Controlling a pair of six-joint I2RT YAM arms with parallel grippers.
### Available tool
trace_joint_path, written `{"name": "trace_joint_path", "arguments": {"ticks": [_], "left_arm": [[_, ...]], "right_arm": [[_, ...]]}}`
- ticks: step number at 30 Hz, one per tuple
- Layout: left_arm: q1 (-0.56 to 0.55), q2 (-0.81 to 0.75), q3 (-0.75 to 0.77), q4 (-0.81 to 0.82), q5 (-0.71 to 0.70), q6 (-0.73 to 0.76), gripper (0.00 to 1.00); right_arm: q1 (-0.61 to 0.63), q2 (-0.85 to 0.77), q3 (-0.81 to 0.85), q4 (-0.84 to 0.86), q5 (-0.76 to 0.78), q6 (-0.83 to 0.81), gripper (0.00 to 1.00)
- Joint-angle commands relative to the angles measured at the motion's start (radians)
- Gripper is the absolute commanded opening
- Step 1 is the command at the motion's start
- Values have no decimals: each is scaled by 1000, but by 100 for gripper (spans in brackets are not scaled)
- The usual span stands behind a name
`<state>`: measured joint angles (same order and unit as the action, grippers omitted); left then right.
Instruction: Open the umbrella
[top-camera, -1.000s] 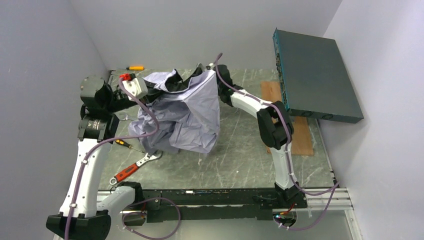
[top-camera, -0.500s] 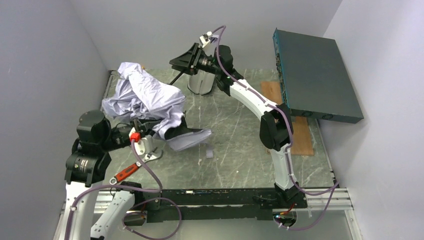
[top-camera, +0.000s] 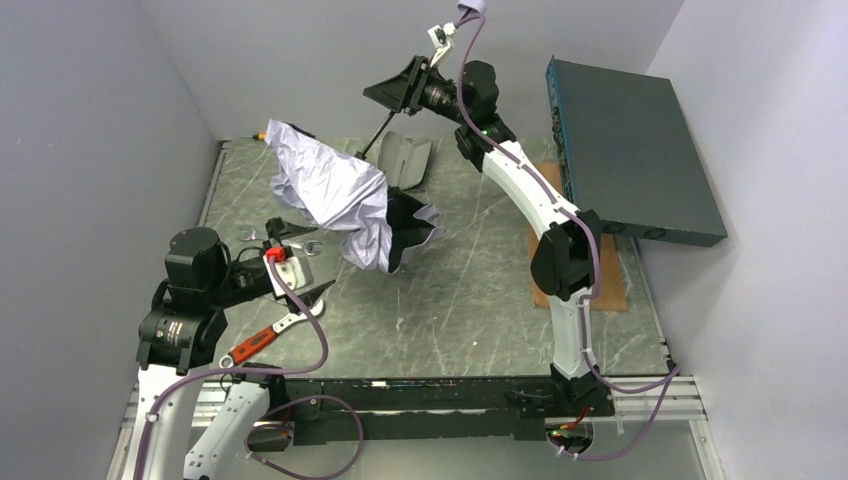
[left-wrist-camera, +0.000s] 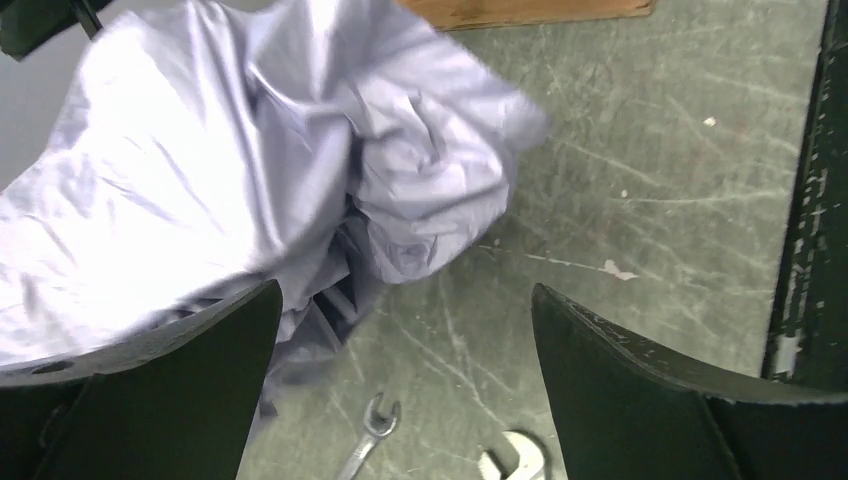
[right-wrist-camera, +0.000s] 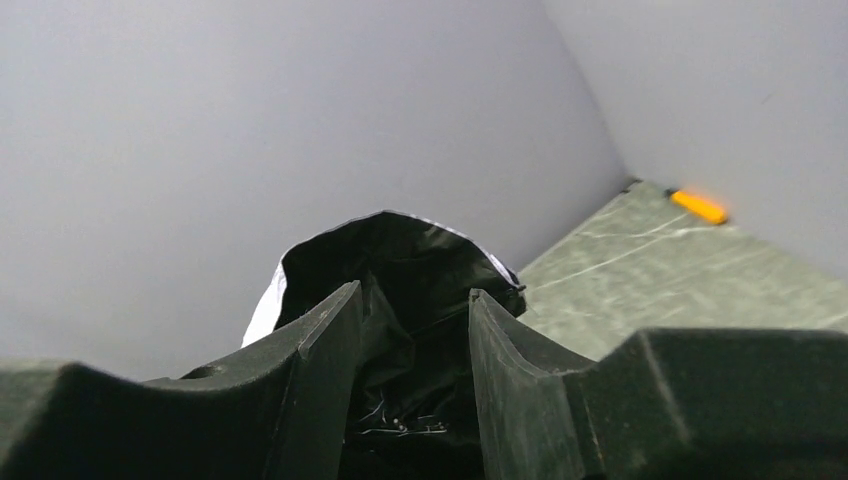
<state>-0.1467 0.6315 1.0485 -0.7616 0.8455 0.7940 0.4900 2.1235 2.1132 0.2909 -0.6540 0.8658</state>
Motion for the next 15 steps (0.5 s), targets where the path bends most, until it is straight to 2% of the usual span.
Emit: {"name": "trace_joint_path", "arguments": {"ticks": [1, 5, 7, 9, 11, 12, 13, 15], "left_arm": [[4, -15, 38, 43, 21, -179, 100], [5, 45, 98, 232, -119, -460, 100], [6, 114, 152, 295, -125, -547, 100], [20, 196, 228, 345, -106, -615, 99], [83, 281, 321, 410, -20, -734, 97], [129, 325, 366, 470, 49, -846, 95], [202, 373, 394, 557, 129, -995, 92], [298, 466, 437, 862, 257, -1295, 88]], "right_arm": [[16, -100, 11, -45, -12, -323, 0], [24, -165, -84, -53, -48, -478, 0], [38, -201, -135, -42, -89, -552, 0], [64, -241, -180, -87, -117, -701, 0], [91, -295, -266, -108, -132, -863, 0], [103, -323, -320, -102, -136, -938, 0], [113, -347, -366, -101, -140, -999, 0], [134, -386, -438, -118, -149, -1130, 0]]}}
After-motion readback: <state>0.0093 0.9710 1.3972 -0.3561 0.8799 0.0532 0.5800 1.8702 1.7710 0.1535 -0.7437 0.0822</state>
